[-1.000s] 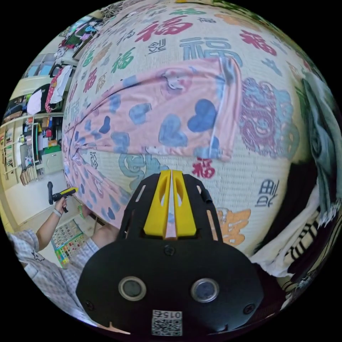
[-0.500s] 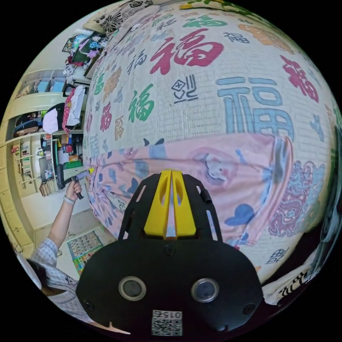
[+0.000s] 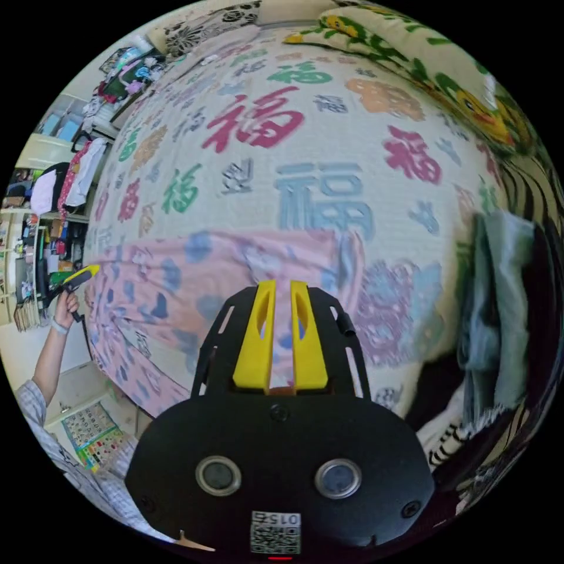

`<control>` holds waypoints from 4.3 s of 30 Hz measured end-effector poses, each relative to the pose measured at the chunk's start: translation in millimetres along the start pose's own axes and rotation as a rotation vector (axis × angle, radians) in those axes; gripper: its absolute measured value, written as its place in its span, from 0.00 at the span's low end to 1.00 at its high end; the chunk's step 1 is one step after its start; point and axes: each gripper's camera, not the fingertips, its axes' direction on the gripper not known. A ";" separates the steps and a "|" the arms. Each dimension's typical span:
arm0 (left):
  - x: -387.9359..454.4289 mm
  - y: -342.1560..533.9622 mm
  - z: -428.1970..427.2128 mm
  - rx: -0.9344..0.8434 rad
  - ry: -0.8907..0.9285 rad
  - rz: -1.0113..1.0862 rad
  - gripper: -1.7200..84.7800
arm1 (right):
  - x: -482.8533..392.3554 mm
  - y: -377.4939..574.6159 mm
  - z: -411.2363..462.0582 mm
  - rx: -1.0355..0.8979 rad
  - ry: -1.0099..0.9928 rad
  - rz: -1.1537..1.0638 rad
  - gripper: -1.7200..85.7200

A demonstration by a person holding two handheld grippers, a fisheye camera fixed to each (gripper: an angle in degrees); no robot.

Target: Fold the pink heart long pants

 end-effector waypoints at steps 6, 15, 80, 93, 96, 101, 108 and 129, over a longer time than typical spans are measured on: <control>80.7 68.9 65.1 -0.137 -0.243 0.356 0.09 | 71.0 63.6 54.9 -0.182 -0.141 0.208 0.12; 110.1 87.6 114.4 -0.211 -0.260 0.409 0.04 | 93.4 70.6 90.4 -0.166 -0.172 0.236 0.03; -224.8 376.0 -25.4 0.003 -0.184 -0.570 0.02 | 34.6 410.4 444.8 0.046 -0.314 0.920 0.04; -381.4 473.1 -70.1 0.284 0.213 -1.047 0.11 | 145.8 424.8 459.9 0.075 -0.320 1.096 0.10; -393.3 482.3 -79.6 0.318 0.207 -1.066 0.11 | 152.7 428.5 453.0 0.064 -0.323 1.104 0.10; -412.3 494.7 -97.9 0.329 0.195 -1.070 0.11 | 162.7 454.3 428.8 0.039 -0.261 1.147 0.11; -441.0 512.7 -122.9 0.304 0.175 -1.088 0.12 | 176.4 462.1 416.7 0.122 -0.410 1.157 0.11; -449.1 491.2 -156.9 0.171 0.239 -1.059 0.03 | 203.3 455.6 216.1 -0.011 -0.400 0.941 0.01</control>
